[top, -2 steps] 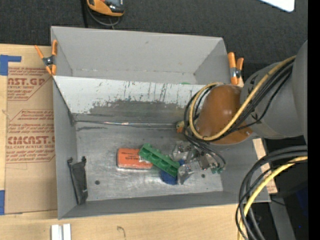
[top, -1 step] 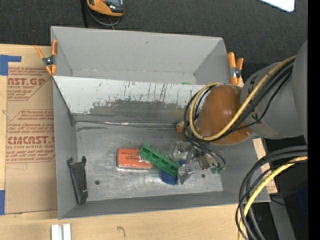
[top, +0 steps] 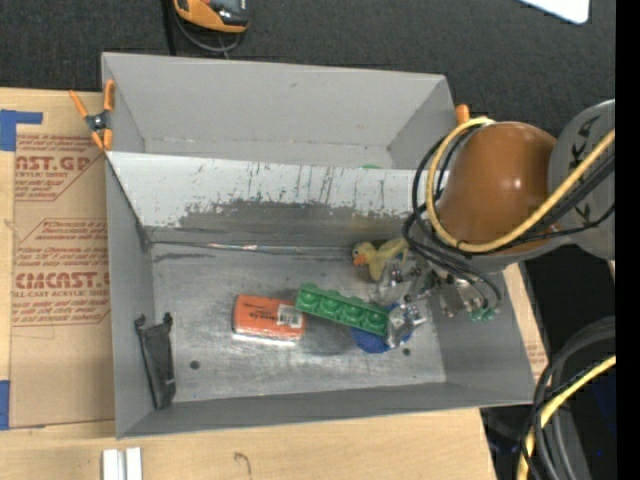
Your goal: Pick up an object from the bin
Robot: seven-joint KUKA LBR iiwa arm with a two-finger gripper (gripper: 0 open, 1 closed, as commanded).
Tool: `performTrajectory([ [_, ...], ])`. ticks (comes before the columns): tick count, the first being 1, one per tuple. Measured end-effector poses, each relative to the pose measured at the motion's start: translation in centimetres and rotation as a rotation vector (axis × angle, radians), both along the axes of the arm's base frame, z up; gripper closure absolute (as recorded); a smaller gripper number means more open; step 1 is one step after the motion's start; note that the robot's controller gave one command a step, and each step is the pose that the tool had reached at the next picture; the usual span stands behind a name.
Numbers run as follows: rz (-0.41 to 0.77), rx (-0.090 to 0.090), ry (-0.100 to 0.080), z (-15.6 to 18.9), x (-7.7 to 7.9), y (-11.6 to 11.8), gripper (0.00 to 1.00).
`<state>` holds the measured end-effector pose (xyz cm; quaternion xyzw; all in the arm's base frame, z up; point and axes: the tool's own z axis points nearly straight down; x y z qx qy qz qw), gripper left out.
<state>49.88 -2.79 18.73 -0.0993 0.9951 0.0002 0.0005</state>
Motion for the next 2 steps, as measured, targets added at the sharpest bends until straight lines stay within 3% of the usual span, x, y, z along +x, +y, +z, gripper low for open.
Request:
performTrajectory([
  [1, 0.0, 0.0, 0.0, 0.0, 0.0, 0.0, 1.0],
  [2, -0.013, 0.0, -0.001, 6.4, -0.6, -0.3, 1.0],
])
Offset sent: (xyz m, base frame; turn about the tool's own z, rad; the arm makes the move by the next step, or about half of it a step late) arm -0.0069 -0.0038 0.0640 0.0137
